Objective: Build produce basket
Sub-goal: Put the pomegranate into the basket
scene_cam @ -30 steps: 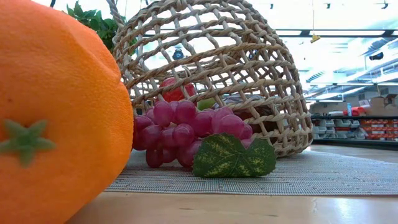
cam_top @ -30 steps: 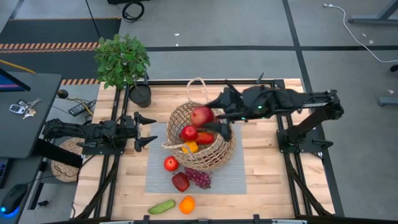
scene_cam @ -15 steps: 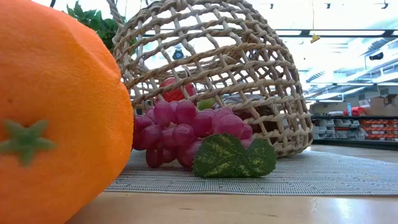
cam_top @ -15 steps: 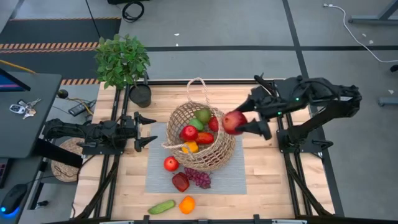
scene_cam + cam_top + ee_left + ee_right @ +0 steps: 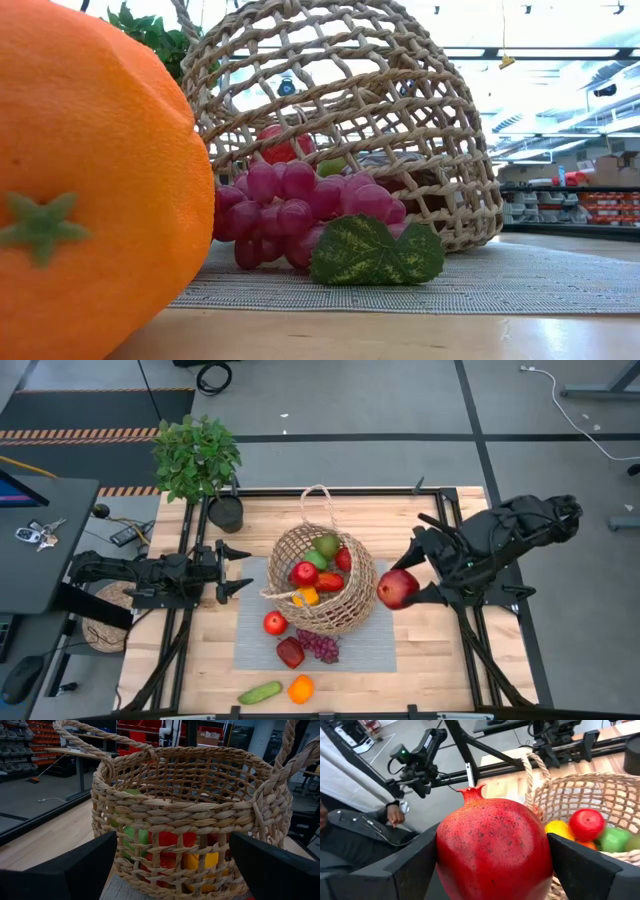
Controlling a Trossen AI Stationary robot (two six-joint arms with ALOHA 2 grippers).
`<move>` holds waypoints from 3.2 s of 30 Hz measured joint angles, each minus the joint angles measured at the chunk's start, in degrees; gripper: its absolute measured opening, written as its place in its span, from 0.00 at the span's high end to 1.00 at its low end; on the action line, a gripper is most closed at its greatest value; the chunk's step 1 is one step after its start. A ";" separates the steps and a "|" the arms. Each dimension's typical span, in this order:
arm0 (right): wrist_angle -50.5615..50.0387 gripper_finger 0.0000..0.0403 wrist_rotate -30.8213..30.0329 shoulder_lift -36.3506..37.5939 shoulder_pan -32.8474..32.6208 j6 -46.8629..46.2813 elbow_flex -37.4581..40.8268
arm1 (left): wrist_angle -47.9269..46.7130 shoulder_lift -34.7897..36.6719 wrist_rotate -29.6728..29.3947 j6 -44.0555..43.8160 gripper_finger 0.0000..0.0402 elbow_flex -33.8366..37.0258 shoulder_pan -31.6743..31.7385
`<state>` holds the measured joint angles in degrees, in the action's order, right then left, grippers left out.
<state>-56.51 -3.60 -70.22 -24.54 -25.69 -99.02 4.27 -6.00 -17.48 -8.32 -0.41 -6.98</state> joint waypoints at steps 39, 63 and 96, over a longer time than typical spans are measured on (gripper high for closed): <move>9.64 0.10 -14.86 -19.51 7.51 -7.28 0.02 | 0.00 0.00 0.00 -0.02 0.02 0.00 0.00; -7.25 0.10 -4.40 -44.46 21.25 0.06 -24.40 | 0.00 0.02 -0.02 0.00 0.02 0.00 0.00; 2.36 0.04 -2.73 -52.61 25.94 19.99 -24.59 | 0.09 0.00 0.00 0.00 0.02 0.00 0.00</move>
<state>-54.15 -6.33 -122.83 1.40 -5.70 -123.61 4.36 -6.00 -17.47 -8.32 -0.40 -6.98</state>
